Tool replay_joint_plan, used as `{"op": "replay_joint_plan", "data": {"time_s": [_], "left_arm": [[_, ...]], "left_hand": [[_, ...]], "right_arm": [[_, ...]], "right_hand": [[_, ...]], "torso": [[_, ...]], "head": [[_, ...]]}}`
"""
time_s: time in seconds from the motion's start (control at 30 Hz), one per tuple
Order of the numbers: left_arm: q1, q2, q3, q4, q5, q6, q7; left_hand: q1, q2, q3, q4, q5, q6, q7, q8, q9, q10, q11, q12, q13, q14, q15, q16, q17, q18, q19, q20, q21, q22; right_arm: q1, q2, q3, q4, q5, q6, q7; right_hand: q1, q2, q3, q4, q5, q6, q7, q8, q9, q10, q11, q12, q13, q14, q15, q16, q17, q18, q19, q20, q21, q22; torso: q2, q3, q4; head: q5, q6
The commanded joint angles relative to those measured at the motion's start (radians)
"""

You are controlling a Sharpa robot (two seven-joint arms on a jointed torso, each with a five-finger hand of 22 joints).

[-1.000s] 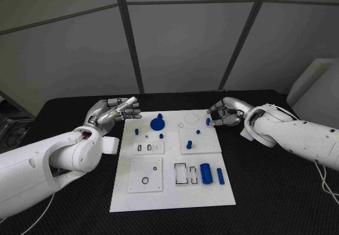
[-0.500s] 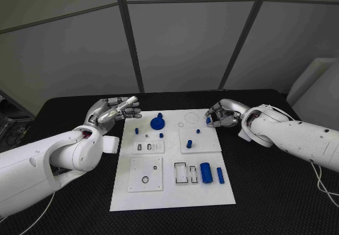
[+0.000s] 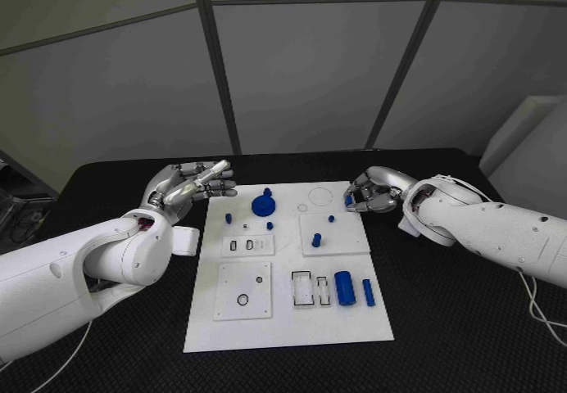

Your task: Assemble the parts on the task board

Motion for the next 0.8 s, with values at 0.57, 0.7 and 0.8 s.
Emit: {"op": "replay_joint_plan", "data": {"time_s": [0.57, 0.7, 0.8], "left_arm": [[0.001, 0.0, 0.001, -0.001, -0.008, 0.01, 0.006], [0.001, 0.0, 0.001, -0.002, -0.008, 0.01, 0.006], [0.001, -0.001, 0.001, -0.001, -0.008, 0.01, 0.005]], "left_hand": [[-0.003, 0.007, -0.001, -0.006, 0.0, 0.0, 0.003, -0.007, 0.0, -0.002, 0.003, -0.005, 0.001, -0.001, 0.0, -0.007, 0.001, -0.02, -0.005, 0.001, 0.002, 0.0], [-0.003, 0.007, -0.001, -0.006, 0.0, 0.0, 0.003, -0.007, 0.0, -0.002, 0.003, -0.005, 0.001, -0.001, 0.0, -0.007, 0.001, -0.02, -0.005, 0.001, 0.002, 0.0], [-0.003, 0.008, -0.001, -0.007, 0.0, 0.0, 0.003, -0.007, 0.0, -0.002, 0.003, -0.005, 0.001, -0.002, 0.001, -0.008, 0.001, -0.02, -0.006, 0.001, 0.002, 0.0]], "right_arm": [[0.001, 0.004, 0.0, 0.001, -0.01, -0.04, -0.01], [0.001, 0.005, 0.001, 0.004, 0.015, -0.056, -0.009], [0.001, 0.007, 0.001, 0.007, 0.035, -0.066, -0.008]], "right_hand": [[0.01, 0.045, 0.015, -0.001, 0.003, 0.058, -0.02, 0.033, 0.01, 0.027, -0.015, 0.024, 0.023, 0.074, -0.022, 0.006, 0.119, 0.006, 0.022, -0.012, 0.018, 0.027], [0.022, 0.06, 0.028, -0.01, -0.014, 0.084, -0.034, 0.053, 0.017, 0.04, -0.027, 0.032, 0.035, 0.075, -0.033, 0.008, 0.123, 0.004, 0.029, -0.022, 0.023, 0.037], [0.027, 0.068, 0.036, -0.014, -0.011, 0.09, -0.038, 0.058, 0.019, 0.047, -0.031, 0.037, 0.042, 0.076, -0.036, 0.009, 0.126, 0.003, 0.034, -0.026, 0.027, 0.043]], "torso": [[0.0, 0.0008, 0.0002], [-0.001, 0.0, 0.0009], [-0.001, 0.0004, 0.0001]], "head": [[-0.001, -0.006], [-0.002, -0.008], [0.0, -0.009]]}}
